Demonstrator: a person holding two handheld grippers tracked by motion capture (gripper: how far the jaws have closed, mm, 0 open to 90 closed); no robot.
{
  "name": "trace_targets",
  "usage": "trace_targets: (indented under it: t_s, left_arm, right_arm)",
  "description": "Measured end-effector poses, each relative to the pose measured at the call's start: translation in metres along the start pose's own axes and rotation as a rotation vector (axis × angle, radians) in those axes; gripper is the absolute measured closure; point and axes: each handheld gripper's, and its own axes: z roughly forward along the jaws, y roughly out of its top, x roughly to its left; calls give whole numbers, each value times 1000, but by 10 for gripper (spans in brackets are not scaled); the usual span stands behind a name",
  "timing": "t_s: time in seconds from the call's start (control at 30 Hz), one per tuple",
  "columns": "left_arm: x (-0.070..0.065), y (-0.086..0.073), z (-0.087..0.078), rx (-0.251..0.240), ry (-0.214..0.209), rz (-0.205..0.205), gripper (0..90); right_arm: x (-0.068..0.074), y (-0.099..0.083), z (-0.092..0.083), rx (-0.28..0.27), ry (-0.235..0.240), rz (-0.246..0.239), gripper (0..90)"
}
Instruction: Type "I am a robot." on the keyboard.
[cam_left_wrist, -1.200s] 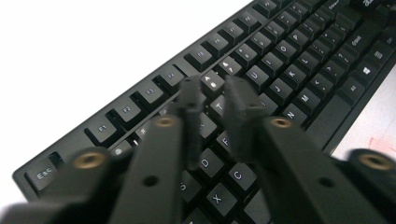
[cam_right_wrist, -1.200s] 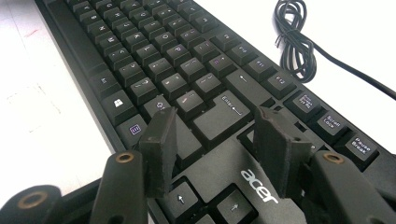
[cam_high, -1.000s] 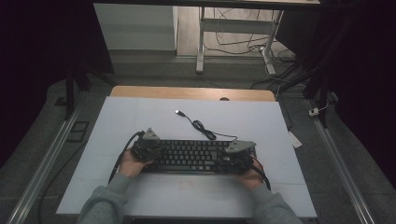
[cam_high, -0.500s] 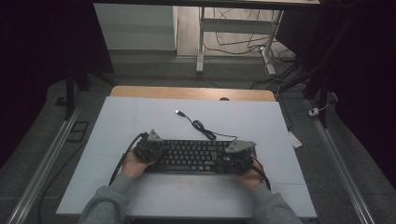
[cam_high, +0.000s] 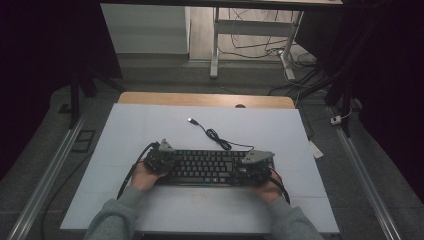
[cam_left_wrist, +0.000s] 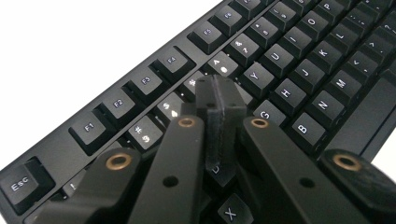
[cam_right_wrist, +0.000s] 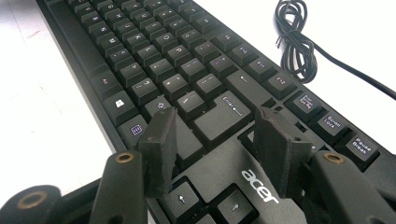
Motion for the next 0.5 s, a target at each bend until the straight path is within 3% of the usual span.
trace_targets:
  t_s: [0.4,0.5]
  left_arm:
    - [7,-1,-31,-116,-17,-59,885]
    - [8,-2,-36,-127,-41,-71,821]
  right_arm:
    - [0,0,-1,-3,-1,-1,499]
    - [-1,0,-1,-5,-1,1,499]
